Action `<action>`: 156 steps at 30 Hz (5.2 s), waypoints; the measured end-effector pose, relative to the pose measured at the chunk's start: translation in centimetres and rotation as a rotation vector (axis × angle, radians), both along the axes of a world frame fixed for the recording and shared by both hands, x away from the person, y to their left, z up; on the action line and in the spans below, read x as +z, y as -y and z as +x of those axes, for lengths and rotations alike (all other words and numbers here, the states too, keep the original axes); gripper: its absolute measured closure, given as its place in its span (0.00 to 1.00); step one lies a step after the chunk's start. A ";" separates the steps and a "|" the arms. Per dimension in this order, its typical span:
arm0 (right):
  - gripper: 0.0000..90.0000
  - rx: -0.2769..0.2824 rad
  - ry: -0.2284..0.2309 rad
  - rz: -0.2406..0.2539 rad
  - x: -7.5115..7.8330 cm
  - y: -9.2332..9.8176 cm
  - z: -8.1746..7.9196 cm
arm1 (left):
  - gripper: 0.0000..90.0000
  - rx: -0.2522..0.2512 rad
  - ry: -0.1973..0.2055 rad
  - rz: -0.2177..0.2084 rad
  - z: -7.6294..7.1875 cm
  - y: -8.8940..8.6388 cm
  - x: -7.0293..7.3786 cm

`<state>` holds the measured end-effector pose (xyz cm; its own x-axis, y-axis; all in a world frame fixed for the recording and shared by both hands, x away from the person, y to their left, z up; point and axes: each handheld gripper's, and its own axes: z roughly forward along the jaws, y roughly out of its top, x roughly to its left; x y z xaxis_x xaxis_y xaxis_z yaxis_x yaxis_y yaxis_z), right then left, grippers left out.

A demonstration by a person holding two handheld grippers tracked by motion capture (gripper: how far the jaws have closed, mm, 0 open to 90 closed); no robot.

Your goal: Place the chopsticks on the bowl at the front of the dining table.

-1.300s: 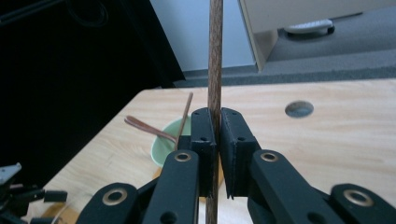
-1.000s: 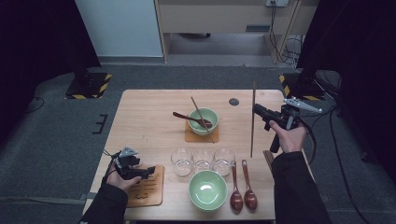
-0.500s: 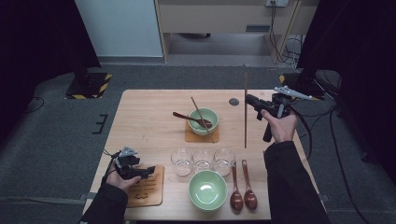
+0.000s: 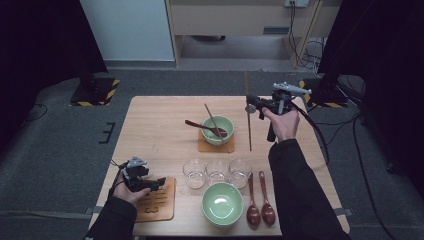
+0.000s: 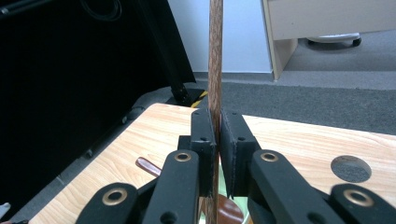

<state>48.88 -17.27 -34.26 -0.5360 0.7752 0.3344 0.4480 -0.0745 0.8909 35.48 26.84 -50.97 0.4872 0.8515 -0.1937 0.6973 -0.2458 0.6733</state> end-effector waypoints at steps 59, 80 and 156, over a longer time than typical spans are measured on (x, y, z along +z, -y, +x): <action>0.94 0.046 -0.224 -0.280 -8.1 -9.3 7.9 | 0.17 -0.022 0.010 0.005 0.4 0.3 0.2; 0.94 0.024 -0.294 -0.354 -11.1 -11.1 9.0 | 0.17 -0.028 0.014 0.001 0.4 0.4 0.3; 0.26 0.098 -0.025 -0.295 -8.1 0.6 -1.7 | 0.17 -0.012 0.011 0.013 0.5 0.3 0.1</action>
<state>47.14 -17.85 -42.33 -0.6074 0.7858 0.1168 0.4623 0.2301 0.8563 36.02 26.53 -50.92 0.4998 0.8479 -0.1769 0.6867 -0.2634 0.6775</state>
